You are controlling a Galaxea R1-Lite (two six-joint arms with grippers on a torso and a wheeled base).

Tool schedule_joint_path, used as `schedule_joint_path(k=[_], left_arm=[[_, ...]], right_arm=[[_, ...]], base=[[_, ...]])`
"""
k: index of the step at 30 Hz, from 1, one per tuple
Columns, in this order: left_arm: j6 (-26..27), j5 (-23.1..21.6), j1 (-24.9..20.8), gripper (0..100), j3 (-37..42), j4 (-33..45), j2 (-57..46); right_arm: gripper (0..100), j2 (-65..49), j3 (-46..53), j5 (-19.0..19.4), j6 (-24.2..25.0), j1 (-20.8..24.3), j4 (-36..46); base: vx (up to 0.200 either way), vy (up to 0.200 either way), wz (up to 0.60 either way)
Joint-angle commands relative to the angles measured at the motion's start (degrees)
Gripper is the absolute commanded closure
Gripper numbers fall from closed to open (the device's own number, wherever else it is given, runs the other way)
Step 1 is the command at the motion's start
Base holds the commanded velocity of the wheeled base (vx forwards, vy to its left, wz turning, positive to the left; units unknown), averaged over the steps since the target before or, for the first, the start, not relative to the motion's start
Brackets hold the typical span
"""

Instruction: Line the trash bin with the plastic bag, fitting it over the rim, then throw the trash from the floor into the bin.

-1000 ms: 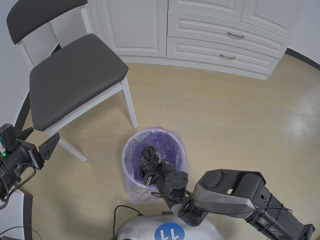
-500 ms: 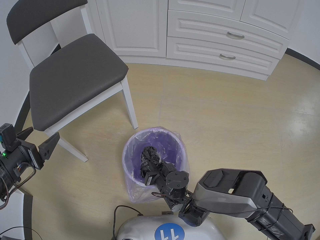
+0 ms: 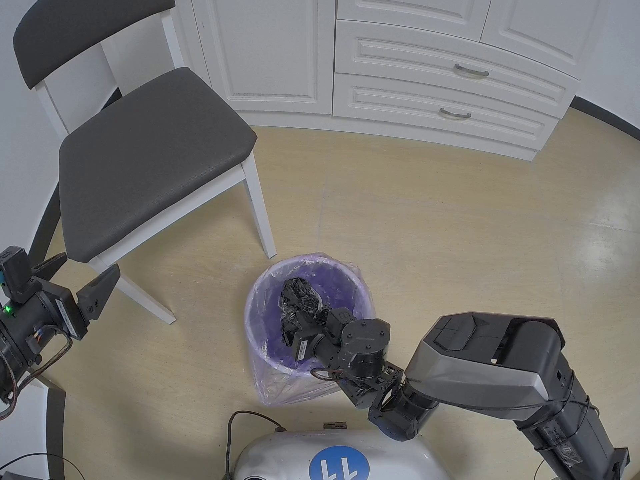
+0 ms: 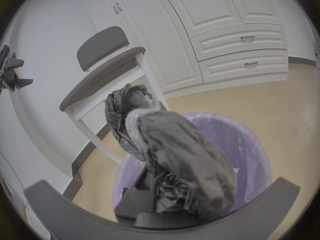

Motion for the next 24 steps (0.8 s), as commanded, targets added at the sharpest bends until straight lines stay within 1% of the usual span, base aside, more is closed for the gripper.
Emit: schedule_joint_path(k=[1, 4, 10, 13, 24], left_arm=[[0.02, -0.03, -0.29, 0, 0.07, 0.12, -0.04], [0.02, -0.03, -0.55, 0, -0.02, -0.05, 0.14], [0.02, -0.03, -0.64, 0, -0.02, -0.14, 0.05], [0.02, -0.03, -0.73, 0, -0.02, -0.14, -0.12], [0.02, 0.06, -0.99, 0, -0.02, 0.04, -0.39]], right_arm=[[100, 2.26, -2.54, 0.62, -0.07, -1.43, 0.28], [100, 3.84, -4.12, 1.41, -0.07, -2.75, 1.95], [100, 3.05, -4.39, 2.47, -0.07, -3.10, 6.08], [100, 3.31, -4.74, 3.35, -0.07, -3.01, 6.96], [100, 5.16, -5.00, 3.43, -0.07, -2.49, 7.31]], base=[[0.000, 0.000, 0.00], [0.000, 0.000, 0.00], [0.000, 0.000, 0.00], [0.000, 0.000, 0.00], [0.000, 0.000, 0.00]])
